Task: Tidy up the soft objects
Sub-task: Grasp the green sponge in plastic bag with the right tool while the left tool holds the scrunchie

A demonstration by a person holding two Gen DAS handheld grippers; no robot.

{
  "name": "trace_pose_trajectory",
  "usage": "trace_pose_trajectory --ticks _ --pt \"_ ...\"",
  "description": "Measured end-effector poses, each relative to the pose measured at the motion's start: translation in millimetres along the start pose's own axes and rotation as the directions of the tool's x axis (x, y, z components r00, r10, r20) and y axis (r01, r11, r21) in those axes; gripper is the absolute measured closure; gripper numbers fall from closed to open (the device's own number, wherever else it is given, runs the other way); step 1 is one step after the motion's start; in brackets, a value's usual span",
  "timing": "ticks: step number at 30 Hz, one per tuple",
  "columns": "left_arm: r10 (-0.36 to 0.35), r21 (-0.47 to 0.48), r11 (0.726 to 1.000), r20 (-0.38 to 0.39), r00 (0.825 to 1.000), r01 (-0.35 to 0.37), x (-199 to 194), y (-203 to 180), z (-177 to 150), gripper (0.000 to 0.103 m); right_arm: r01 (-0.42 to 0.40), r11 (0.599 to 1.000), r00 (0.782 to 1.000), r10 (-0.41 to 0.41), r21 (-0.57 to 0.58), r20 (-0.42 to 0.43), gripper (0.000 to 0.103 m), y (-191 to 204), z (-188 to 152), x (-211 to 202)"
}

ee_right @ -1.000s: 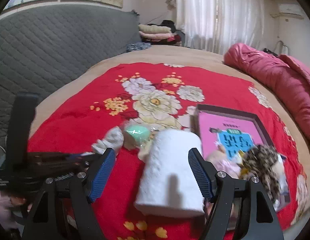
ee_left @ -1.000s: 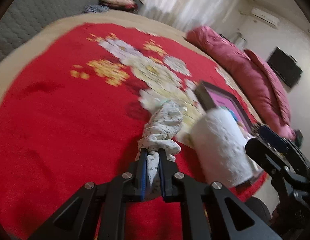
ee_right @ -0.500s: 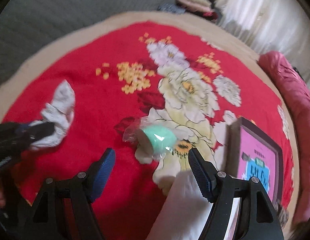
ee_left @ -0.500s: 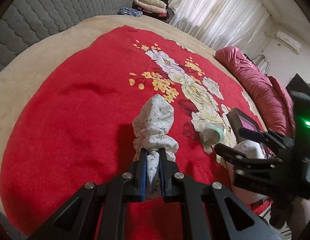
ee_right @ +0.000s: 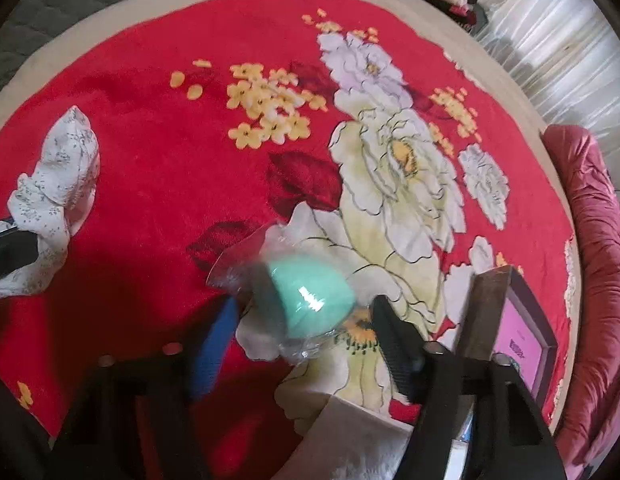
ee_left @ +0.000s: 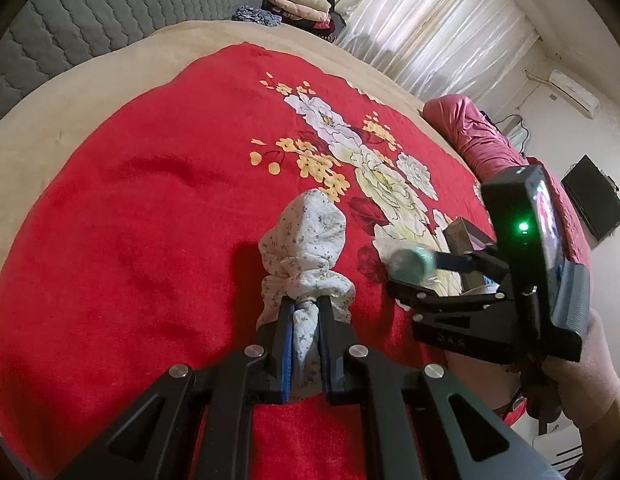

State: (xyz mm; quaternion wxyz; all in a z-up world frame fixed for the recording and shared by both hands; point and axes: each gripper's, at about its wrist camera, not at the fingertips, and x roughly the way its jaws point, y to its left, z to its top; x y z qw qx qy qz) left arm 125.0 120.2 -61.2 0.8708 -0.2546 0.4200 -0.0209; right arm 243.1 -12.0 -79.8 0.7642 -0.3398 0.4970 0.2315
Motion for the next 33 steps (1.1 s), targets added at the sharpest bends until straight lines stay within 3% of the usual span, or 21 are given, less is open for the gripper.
trace_pose_trajectory --ticks 3,9,13,19,24,33 --pt "-0.001 0.001 1.000 -0.003 1.000 0.001 0.4 0.0 -0.2 0.092 0.008 1.000 1.000 -0.008 -0.015 -0.005 0.054 3.1 0.8 2.2" --pt "0.001 0.001 1.000 -0.002 1.000 -0.001 0.6 -0.4 0.5 0.092 -0.004 1.000 0.998 0.006 -0.028 0.060 0.055 8.4 -1.4 -9.6" --pt "0.003 0.002 1.000 -0.001 1.000 -0.003 0.7 -0.7 0.7 0.092 -0.090 0.995 0.991 0.085 0.044 0.104 0.055 5.6 -6.6 -22.6" --pt "0.014 0.007 1.000 0.007 1.000 -0.014 -1.3 -0.7 1.2 0.092 -0.140 0.985 0.978 0.121 0.105 0.170 0.055 13.8 -21.5 -42.4" --pt "0.017 0.006 1.000 0.017 1.000 -0.017 -4.0 -1.8 0.9 0.092 -0.116 0.989 0.966 0.091 0.094 0.241 0.055 30.3 -36.5 -66.1" --pt "0.048 0.057 0.997 0.038 0.998 -0.050 -12.3 -10.7 -6.5 0.092 -0.160 0.977 0.942 0.110 0.138 0.317 0.055 44.6 -70.8 -98.4"
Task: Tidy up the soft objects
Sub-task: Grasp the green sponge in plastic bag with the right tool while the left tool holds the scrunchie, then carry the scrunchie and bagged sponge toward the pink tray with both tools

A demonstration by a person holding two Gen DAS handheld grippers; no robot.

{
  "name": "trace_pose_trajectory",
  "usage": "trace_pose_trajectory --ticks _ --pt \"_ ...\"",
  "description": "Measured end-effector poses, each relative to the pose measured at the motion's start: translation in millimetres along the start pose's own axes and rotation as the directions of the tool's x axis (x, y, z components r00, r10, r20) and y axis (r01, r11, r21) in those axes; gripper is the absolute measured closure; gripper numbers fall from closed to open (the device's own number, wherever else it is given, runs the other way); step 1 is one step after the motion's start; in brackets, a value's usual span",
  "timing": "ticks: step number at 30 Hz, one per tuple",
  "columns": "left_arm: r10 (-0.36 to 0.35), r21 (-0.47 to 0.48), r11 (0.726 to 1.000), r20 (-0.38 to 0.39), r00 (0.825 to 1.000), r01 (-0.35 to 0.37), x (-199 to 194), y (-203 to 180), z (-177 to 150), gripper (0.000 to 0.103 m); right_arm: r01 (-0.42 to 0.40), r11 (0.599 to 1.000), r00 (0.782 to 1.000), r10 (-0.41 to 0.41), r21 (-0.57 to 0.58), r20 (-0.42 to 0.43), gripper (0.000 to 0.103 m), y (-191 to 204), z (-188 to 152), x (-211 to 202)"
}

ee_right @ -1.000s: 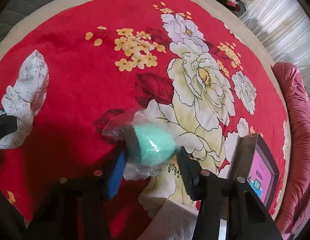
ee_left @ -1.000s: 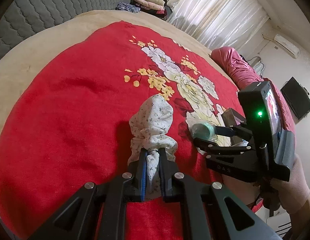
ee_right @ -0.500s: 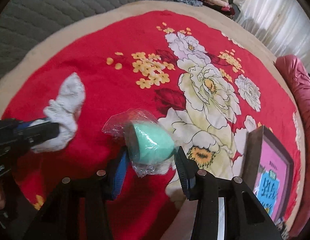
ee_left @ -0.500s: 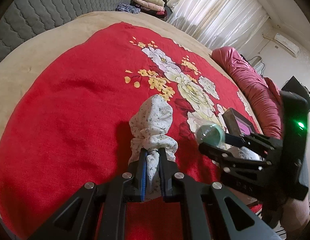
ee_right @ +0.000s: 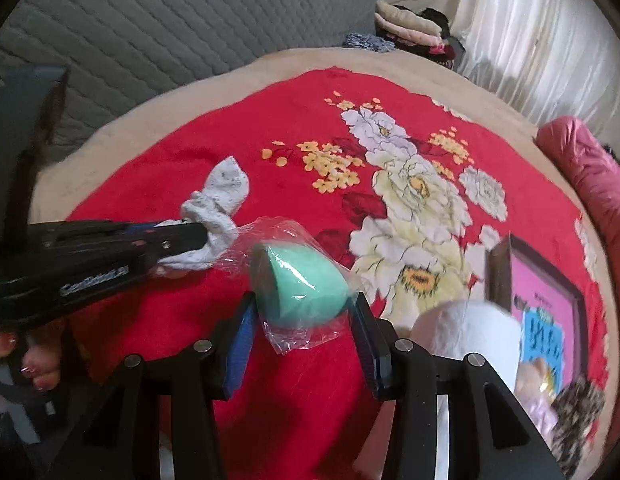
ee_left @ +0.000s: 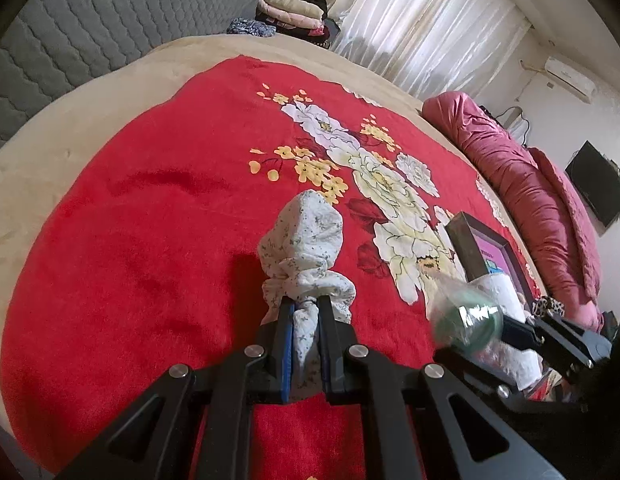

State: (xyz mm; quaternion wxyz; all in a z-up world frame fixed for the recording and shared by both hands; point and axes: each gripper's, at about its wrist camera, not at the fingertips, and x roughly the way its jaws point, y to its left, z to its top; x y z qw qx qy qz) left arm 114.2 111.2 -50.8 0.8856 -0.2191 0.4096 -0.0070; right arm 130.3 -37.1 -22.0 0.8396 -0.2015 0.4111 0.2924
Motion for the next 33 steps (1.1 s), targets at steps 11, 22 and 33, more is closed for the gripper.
trace_pose_trajectory --ticks 11,22,33 --pt "0.034 0.125 0.991 0.004 0.999 -0.035 -19.0 -41.4 -22.4 0.092 -0.016 0.984 0.998 0.004 0.177 0.067 0.055 -32.0 -38.3 -42.1" --pt "0.018 0.206 0.978 0.058 0.998 -0.029 -45.2 -98.0 -34.6 0.092 0.037 0.949 0.971 -0.108 0.314 0.213 0.055 -82.4 -53.2 -107.4" --pt "0.012 0.300 0.953 0.064 0.998 -0.031 -57.8 -151.1 -43.9 0.092 0.036 0.906 0.956 -0.155 0.422 0.250 0.055 -124.6 -82.0 -126.9"
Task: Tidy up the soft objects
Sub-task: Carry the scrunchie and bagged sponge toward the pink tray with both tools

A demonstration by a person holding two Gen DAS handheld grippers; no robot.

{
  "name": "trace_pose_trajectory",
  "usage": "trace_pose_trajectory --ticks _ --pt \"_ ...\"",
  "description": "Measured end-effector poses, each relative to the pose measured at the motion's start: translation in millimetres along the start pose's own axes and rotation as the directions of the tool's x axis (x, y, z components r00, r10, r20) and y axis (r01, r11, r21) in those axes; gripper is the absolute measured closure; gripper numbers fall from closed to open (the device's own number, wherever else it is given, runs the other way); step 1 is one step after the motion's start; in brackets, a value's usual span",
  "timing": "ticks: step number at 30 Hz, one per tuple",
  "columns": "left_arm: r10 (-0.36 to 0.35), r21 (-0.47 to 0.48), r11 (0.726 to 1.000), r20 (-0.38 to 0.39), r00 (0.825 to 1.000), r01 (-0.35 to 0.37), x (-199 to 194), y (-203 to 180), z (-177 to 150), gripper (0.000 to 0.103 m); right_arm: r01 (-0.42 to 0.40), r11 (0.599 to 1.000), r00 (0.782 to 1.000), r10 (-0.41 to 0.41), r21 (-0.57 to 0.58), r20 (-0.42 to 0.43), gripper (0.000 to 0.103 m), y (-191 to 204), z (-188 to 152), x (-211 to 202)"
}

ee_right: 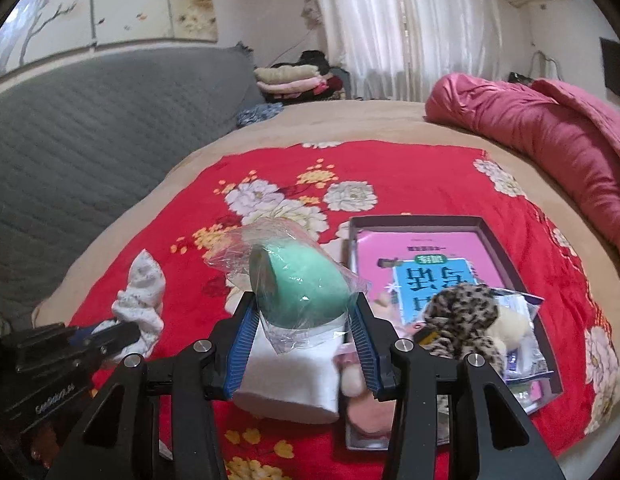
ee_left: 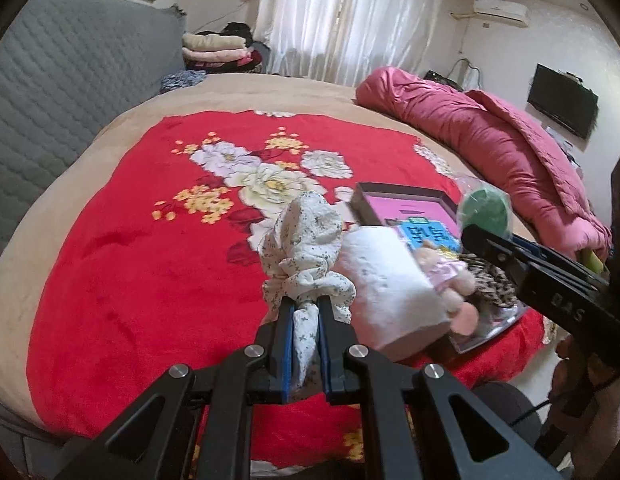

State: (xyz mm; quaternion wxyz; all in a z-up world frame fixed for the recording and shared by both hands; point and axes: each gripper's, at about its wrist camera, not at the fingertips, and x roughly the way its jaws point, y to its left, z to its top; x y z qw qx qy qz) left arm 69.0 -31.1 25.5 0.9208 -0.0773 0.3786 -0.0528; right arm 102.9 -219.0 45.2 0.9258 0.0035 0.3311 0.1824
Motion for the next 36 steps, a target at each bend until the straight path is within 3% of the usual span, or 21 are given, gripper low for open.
trace_pose_trajectory --ticks 13,19,36 --pt "-0.071 0.098 0.993 -0.008 0.997 0.071 -4.5 -64.3 1.1 0.092 0.129 0.981 0.988 -0.140 0.147 0.067 0.055 -88.9 -3.7 -40.8" --pt "-0.111 0.149 0.982 -0.026 0.993 0.114 -1.3 -93.7 -1.4 0.092 0.246 0.954 0.967 -0.254 0.169 0.023 0.055 -132.8 -12.8 -58.0" --pt "-0.236 0.158 0.955 -0.101 0.966 0.250 28.8 -151.8 23.0 0.092 0.267 0.943 0.963 -0.269 0.199 -0.017 0.055 -155.1 -27.4 -57.1"
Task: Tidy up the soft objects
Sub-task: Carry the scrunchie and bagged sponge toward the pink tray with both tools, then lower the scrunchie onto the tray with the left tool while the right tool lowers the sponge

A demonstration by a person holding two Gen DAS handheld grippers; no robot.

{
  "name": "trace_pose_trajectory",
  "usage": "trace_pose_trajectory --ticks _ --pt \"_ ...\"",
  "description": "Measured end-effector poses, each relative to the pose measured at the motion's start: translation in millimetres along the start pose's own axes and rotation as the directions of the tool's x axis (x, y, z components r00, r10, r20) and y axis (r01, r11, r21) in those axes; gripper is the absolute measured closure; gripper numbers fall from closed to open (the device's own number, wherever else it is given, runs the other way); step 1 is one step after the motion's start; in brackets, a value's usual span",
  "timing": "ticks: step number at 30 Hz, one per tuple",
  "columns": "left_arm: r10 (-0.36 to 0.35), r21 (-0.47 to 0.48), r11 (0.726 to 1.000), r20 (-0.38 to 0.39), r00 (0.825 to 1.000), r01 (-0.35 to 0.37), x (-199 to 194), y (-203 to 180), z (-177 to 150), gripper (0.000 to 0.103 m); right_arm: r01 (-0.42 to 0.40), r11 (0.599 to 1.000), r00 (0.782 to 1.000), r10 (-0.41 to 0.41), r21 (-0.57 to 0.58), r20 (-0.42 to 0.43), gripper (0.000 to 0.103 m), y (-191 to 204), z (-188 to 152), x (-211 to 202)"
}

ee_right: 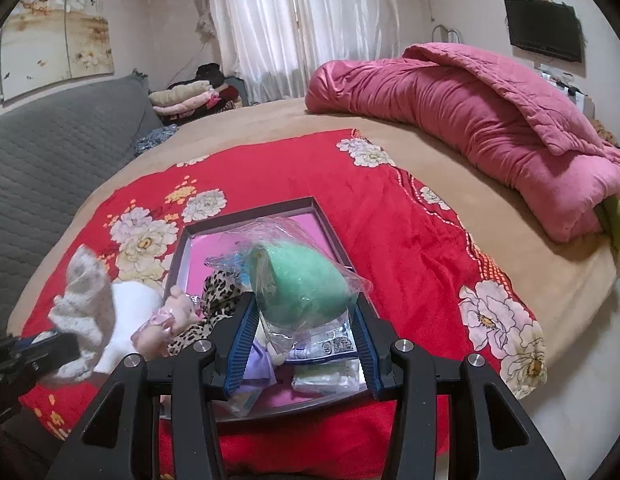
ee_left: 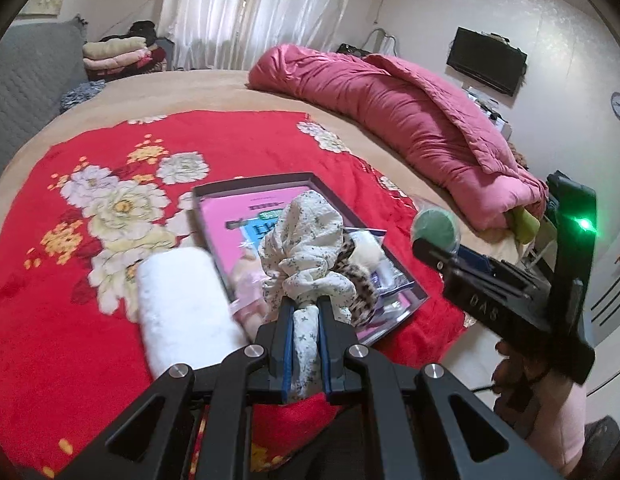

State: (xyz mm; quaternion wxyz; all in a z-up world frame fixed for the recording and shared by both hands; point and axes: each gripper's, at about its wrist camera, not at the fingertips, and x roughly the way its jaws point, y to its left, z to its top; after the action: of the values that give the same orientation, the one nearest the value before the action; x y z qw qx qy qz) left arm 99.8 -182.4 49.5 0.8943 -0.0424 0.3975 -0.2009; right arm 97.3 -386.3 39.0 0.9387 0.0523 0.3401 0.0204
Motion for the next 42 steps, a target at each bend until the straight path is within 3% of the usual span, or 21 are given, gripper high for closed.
trace_pose_trajectory --ticks 19,23,35,42 --pt "0.008 0.025 1.000 -0.158 0.987 -0.004 86.2 -24.4 14.2 0.092 -0.002 1.000 0.999 0.003 0.030 -0.036 0.055 -30.5 -7.6 6.1" --pt "0.032 0.052 0.998 -0.162 0.986 -0.024 93.1 -25.7 12.0 0.092 -0.031 1.000 0.998 0.031 0.002 -0.061 0.055 -26.8 -11.1 11.6" --pt "0.019 0.006 1.000 -0.198 0.980 -0.019 104.7 -7.9 7.9 0.091 -0.136 0.980 0.981 0.113 -0.143 -0.157 0.055 -8.3 -30.9 29.5" --pt "-0.003 -0.022 1.000 -0.190 0.982 -0.002 100.2 -2.4 7.3 0.090 -0.110 0.974 0.981 0.074 -0.197 -0.182 0.055 -5.1 -41.0 37.3"
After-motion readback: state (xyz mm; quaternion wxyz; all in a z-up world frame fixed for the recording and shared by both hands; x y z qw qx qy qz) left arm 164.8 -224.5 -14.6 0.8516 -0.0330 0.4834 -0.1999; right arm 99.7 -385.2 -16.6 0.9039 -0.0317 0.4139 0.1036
